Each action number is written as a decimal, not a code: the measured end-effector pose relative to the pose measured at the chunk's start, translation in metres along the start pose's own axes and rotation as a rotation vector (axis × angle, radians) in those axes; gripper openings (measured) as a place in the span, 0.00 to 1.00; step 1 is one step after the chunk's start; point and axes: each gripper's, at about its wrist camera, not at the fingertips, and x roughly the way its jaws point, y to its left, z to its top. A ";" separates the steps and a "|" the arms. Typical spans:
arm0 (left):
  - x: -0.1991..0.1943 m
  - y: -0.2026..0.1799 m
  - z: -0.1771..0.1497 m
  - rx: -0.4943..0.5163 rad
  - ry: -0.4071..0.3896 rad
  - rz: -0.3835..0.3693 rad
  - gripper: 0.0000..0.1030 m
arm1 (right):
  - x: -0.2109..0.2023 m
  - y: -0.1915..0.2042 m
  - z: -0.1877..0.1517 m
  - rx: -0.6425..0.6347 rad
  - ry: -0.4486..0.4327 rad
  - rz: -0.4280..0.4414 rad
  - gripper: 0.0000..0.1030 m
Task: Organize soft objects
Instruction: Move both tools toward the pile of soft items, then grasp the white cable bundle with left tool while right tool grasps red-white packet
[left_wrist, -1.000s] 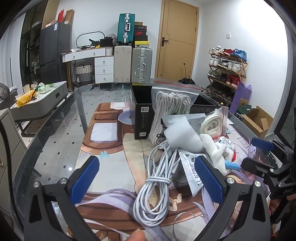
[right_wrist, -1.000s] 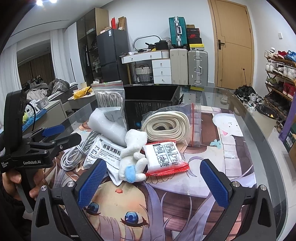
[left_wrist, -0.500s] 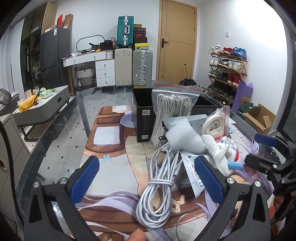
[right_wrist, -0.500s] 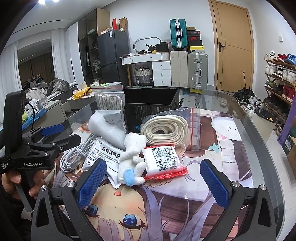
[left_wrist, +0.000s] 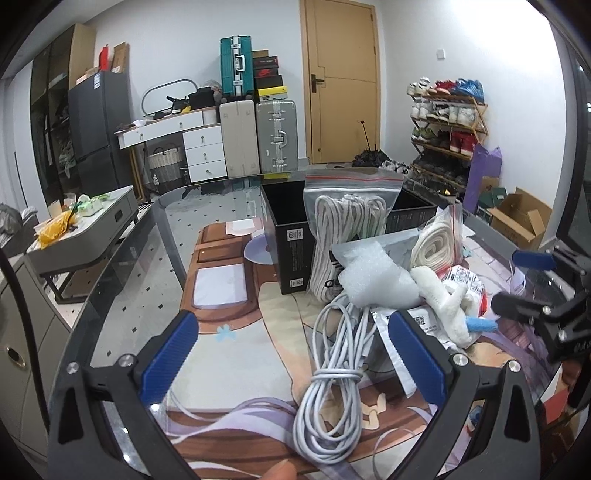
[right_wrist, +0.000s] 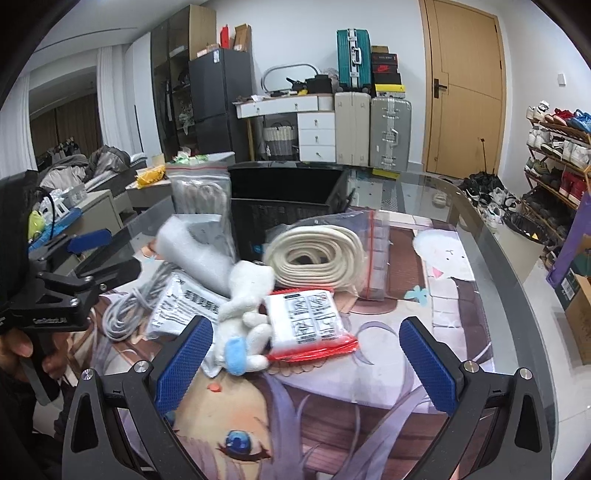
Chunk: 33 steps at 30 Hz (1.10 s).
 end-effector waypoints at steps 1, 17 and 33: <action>0.001 0.000 0.000 0.002 0.002 0.002 1.00 | 0.002 -0.003 0.002 0.002 0.012 -0.006 1.00; 0.027 0.013 0.000 0.007 0.152 -0.039 1.00 | 0.040 -0.016 0.014 -0.058 0.167 -0.068 1.00; 0.047 0.002 -0.008 0.067 0.286 -0.121 0.75 | 0.069 -0.013 0.013 -0.080 0.253 0.015 0.82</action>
